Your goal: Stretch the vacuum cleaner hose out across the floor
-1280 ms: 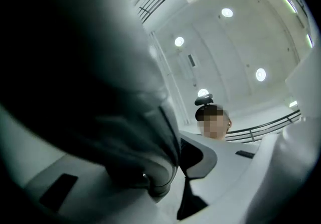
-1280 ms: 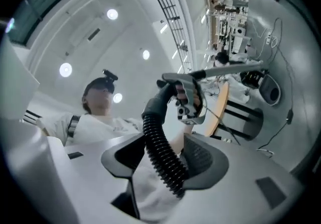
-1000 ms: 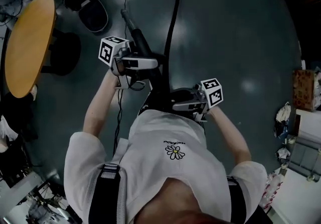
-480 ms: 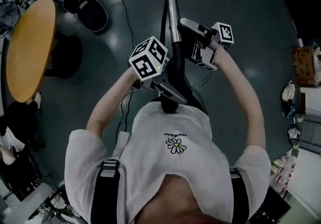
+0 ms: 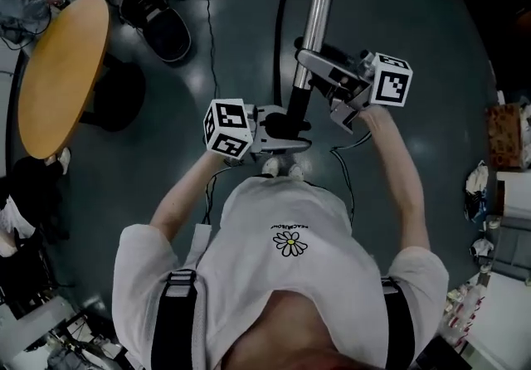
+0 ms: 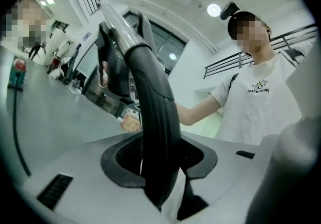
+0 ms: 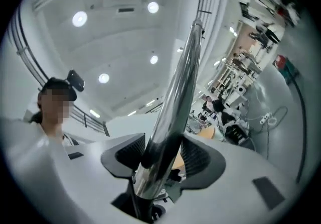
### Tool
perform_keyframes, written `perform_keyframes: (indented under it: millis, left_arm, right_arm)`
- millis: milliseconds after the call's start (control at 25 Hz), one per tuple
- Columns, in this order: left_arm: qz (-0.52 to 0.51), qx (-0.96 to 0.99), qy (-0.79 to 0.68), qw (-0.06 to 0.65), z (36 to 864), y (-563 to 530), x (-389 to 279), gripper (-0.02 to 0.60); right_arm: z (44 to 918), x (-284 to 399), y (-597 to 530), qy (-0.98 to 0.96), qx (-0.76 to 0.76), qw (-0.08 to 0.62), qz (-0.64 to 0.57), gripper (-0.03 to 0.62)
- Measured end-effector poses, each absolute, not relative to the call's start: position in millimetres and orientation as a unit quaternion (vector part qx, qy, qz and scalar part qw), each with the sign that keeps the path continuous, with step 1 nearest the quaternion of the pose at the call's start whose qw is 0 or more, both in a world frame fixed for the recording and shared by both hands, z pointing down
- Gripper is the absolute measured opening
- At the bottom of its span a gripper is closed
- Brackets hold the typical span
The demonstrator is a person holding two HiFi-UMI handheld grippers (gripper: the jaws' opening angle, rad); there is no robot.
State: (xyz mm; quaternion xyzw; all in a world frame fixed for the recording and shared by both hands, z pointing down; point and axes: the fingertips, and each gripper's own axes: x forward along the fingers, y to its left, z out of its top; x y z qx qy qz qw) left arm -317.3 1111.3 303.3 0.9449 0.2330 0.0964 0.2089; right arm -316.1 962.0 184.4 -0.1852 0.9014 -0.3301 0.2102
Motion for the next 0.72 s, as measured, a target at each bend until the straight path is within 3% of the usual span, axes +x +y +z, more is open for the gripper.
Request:
perform_keyframes:
  millis: [200,720]
  left_arm:
    - [0.047,0.967,0.203,0.146,282.6,1104.4,-306.5,0.144]
    - [0.064,0.956,0.239,0.156,290.3,1120.9,-296.8,0.144]
  right_arm:
    - [152.5,-305.4,978.3,0.935,-0.194,0.180,-0.236,0.235]
    - [161.0,-307.5,986.7,0.945,-0.181,0.153,-0.226,0.236]
